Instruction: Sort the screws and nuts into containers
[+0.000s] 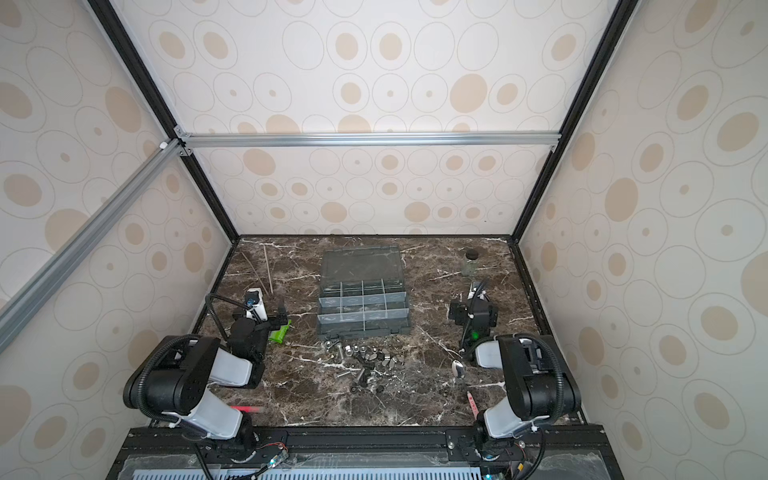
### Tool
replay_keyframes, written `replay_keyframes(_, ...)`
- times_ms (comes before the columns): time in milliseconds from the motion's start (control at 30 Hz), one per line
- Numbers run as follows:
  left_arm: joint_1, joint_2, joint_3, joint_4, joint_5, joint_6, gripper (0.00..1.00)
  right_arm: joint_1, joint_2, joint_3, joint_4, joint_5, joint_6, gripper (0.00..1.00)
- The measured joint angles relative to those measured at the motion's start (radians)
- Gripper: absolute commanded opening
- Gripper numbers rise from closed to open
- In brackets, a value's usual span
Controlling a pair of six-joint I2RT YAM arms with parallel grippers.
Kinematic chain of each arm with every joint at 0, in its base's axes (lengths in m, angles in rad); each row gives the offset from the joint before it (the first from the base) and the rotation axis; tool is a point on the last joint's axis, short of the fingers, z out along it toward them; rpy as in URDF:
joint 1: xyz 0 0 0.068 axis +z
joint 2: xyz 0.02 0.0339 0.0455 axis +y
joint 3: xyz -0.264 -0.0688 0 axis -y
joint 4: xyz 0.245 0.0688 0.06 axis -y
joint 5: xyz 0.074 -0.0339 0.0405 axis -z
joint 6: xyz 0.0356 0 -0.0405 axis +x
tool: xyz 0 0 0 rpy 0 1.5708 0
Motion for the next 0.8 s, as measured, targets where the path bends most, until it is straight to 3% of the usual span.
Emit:
replay_keyframes(600,0.000,0.000,0.000,0.000,0.000,0.000,0.99,0.000,0.000,0.000,0.002,0.002,0.000,1.00)
replay_keyframes(800,0.000,0.000,0.000,0.000,0.000,0.000,0.99,-0.009,0.000,0.000,-0.002,-0.078,-0.005,1.00)
